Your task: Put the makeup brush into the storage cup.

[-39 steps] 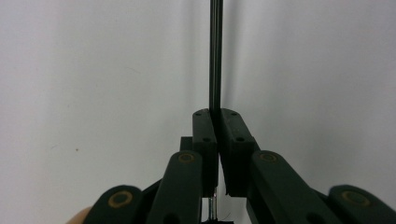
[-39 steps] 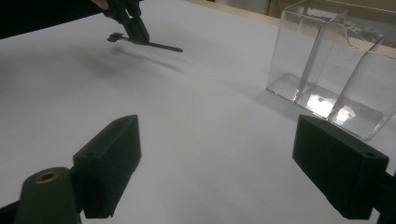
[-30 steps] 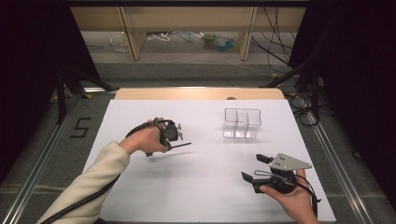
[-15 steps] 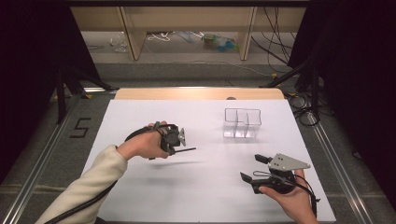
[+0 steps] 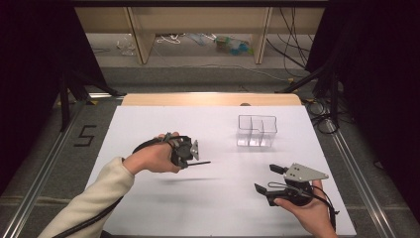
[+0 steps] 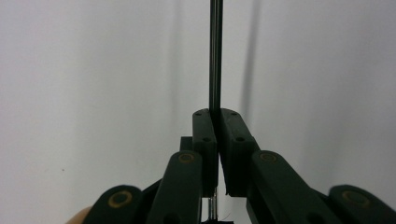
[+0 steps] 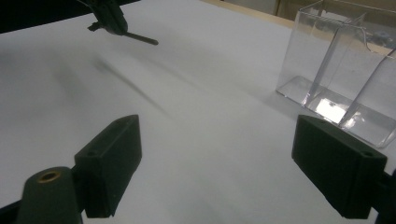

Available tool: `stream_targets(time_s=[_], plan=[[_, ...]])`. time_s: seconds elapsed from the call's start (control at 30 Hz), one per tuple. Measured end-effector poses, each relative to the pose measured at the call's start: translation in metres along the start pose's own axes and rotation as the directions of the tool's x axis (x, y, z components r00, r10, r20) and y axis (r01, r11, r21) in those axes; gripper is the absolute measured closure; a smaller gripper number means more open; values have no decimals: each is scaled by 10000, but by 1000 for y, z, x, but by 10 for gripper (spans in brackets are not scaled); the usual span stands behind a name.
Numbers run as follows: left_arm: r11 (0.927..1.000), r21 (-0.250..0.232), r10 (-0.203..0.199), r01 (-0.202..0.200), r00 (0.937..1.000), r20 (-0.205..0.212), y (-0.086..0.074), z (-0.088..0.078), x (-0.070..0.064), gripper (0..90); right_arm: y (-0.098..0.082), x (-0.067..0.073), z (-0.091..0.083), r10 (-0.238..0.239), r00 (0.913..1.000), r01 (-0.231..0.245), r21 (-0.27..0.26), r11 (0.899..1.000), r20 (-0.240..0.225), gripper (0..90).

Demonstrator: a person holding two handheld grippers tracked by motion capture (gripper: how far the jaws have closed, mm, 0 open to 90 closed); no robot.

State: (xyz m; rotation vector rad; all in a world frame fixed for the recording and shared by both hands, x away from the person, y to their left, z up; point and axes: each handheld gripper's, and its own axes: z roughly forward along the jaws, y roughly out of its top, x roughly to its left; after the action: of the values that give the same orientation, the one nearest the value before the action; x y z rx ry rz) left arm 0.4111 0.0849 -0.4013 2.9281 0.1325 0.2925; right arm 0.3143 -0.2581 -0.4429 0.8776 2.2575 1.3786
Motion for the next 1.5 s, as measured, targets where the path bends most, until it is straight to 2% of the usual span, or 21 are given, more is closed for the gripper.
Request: stream_targets(time_s=[0.03,0.1,0.4,1.03,1.5], plan=[[10000,-23,-95,95,9999,72,0,0,-2,854,0,0,-1,-115,9999,113,115,9999,123,170],[10000,-6,82,-82,10000,31,1,-2,-3,854,0,0,0,-83,10000,83,3,10000,47,170],[9991,-175,385,-385,9992,44,10,-7,-14,854,0,1,2,-163,9998,162,-57,9999,-93,172],[9936,-495,1029,-1020,9946,153,34,-14,-31,854,5,10,17,-346,9972,348,12,9994,-659,184],[9857,-560,1603,-1588,9868,237,56,-13,-41,854,7,13,22,-496,9952,508,115,9986,-838,188]])
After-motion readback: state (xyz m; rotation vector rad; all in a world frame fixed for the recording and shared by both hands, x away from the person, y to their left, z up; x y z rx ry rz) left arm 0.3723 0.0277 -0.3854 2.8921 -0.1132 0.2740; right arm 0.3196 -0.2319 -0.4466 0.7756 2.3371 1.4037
